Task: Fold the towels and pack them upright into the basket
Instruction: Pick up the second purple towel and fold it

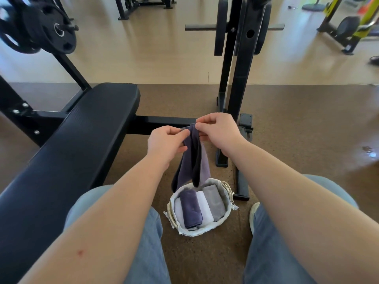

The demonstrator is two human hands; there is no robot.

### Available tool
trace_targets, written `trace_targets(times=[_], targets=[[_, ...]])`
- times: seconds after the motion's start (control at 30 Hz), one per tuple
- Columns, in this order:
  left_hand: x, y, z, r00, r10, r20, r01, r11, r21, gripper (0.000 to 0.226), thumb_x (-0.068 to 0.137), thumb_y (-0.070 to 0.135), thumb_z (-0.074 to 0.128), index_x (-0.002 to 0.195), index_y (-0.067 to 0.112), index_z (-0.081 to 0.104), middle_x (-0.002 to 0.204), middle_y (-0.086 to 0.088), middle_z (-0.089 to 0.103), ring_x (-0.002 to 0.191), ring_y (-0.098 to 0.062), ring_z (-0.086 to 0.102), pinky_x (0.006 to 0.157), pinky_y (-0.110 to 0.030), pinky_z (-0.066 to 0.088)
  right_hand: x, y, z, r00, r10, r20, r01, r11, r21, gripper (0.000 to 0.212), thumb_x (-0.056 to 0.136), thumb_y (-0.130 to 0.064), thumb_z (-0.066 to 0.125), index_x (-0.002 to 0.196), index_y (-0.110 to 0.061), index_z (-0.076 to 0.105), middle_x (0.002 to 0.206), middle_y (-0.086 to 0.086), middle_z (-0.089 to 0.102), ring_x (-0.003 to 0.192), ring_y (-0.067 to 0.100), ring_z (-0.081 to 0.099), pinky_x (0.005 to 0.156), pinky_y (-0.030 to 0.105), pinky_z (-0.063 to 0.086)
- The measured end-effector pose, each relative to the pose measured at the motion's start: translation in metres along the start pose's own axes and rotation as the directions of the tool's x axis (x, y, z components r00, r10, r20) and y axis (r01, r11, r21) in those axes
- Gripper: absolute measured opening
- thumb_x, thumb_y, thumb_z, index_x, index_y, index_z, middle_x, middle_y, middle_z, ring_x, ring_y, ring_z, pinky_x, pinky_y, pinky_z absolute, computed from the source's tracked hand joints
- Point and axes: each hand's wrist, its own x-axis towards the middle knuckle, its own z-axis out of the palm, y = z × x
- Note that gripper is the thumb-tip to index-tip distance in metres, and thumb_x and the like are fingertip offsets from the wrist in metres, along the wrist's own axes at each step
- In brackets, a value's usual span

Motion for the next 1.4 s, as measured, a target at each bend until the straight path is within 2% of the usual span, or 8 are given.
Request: trace_targets(times=[0.23, 0.47, 0.63, 0.73, 0.93, 1.2, 1.33, 1.4], targets=[[-0.001, 0.001, 0.019, 0.998, 0.015, 0.064, -0.013, 0.999, -0.039, 0.008, 0.095, 0.022, 0.072, 0.099, 0.028, 0.077, 0.097, 0.003, 0.078, 0.092, -0.009, 0.075, 0.085, -0.032, 0.063, 0.004, 0.003, 0.0, 0.998, -0.064, -0.007, 0.062, 0.988, -0.144, 0.013, 0.096, -0.017, 0.072, 0.106, -0.02, 0.078, 0.092, -0.005, 0.076, 0.083, 0.012, 0.076, 0.079, 0.029, 0.064], [0.0, 0.006, 0.027, 0.999, 0.004, 0.032, -0.002, 0.996, -0.084, 0.012, 0.097, 0.018, 0.07, 0.094, 0.03, 0.074, 0.099, 0.0, 0.077, 0.093, -0.011, 0.075, 0.084, -0.032, 0.063, 0.008, 0.006, -0.006, 0.995, -0.094, -0.013, 0.087, 0.955, -0.283, 0.018, 0.094, -0.016, 0.071, 0.109, -0.021, 0.079, 0.091, -0.013, 0.072, 0.091, 0.009, 0.073, 0.09, 0.035, 0.062], [0.002, 0.011, 0.03, 0.999, -0.029, -0.014, 0.027, 0.988, -0.155, 0.013, 0.097, 0.017, 0.069, 0.091, 0.028, 0.074, 0.098, 0.0, 0.077, 0.088, -0.009, 0.076, 0.082, -0.03, 0.063, 0.01, 0.006, -0.008, 0.994, -0.082, -0.07, 0.061, 0.963, -0.261, 0.018, 0.093, -0.015, 0.071, 0.108, -0.021, 0.079, 0.094, -0.007, 0.075, 0.085, 0.01, 0.074, 0.086, 0.035, 0.063], [0.0, 0.012, 0.032, 1.0, -0.015, -0.001, 0.014, 0.99, -0.141, 0.01, 0.097, 0.018, 0.069, 0.096, 0.027, 0.074, 0.099, 0.001, 0.077, 0.087, -0.007, 0.075, 0.079, -0.026, 0.063, 0.011, 0.007, -0.007, 0.994, -0.093, -0.058, 0.075, 0.962, -0.261, 0.019, 0.094, -0.016, 0.071, 0.111, -0.021, 0.078, 0.1, -0.006, 0.075, 0.093, 0.011, 0.073, 0.09, 0.037, 0.062], [-0.004, 0.012, 0.031, 1.0, 0.026, 0.004, -0.025, 0.994, -0.103, 0.015, 0.097, 0.02, 0.069, 0.09, 0.033, 0.073, 0.096, 0.005, 0.075, 0.088, -0.007, 0.074, 0.08, -0.025, 0.062, 0.011, 0.007, -0.005, 0.993, -0.103, -0.059, 0.084, 0.96, -0.267, 0.019, 0.094, -0.017, 0.071, 0.111, -0.02, 0.079, 0.102, -0.005, 0.076, 0.095, 0.012, 0.073, 0.092, 0.038, 0.061], [-0.005, 0.012, 0.031, 0.999, 0.024, 0.045, -0.022, 0.998, -0.058, 0.017, 0.098, 0.02, 0.068, 0.092, 0.035, 0.071, 0.1, 0.004, 0.074, 0.095, -0.01, 0.072, 0.082, -0.029, 0.063, 0.009, 0.005, -0.005, 0.99, -0.129, -0.062, 0.103, 0.941, -0.321, 0.02, 0.094, -0.017, 0.07, 0.111, -0.02, 0.08, 0.101, -0.004, 0.077, 0.095, 0.012, 0.073, 0.095, 0.037, 0.059], [-0.007, 0.016, 0.032, 0.994, -0.035, 0.105, 0.042, 0.997, -0.061, 0.034, 0.1, 0.006, 0.056, 0.096, 0.035, 0.072, 0.104, 0.002, 0.072, 0.098, -0.012, 0.069, 0.08, -0.03, 0.063, 0.005, 0.003, -0.008, 0.986, -0.169, 0.002, 0.155, 0.899, -0.409, 0.03, 0.093, -0.021, 0.073, 0.123, -0.019, 0.075, 0.117, -0.004, 0.074, 0.106, 0.006, 0.064, 0.097, 0.024, 0.05], [-0.007, 0.018, 0.032, 0.988, -0.078, 0.133, 0.089, 0.993, -0.079, 0.041, 0.097, -0.002, 0.05, 0.099, 0.032, 0.073, 0.102, 0.001, 0.07, 0.101, -0.013, 0.067, 0.08, -0.031, 0.063, 0.005, 0.005, -0.008, 0.984, -0.177, 0.018, 0.167, 0.886, -0.433, 0.033, 0.091, -0.023, 0.076, 0.123, -0.02, 0.074, 0.116, -0.006, 0.073, 0.105, 0.005, 0.062, 0.094, 0.022, 0.049]])
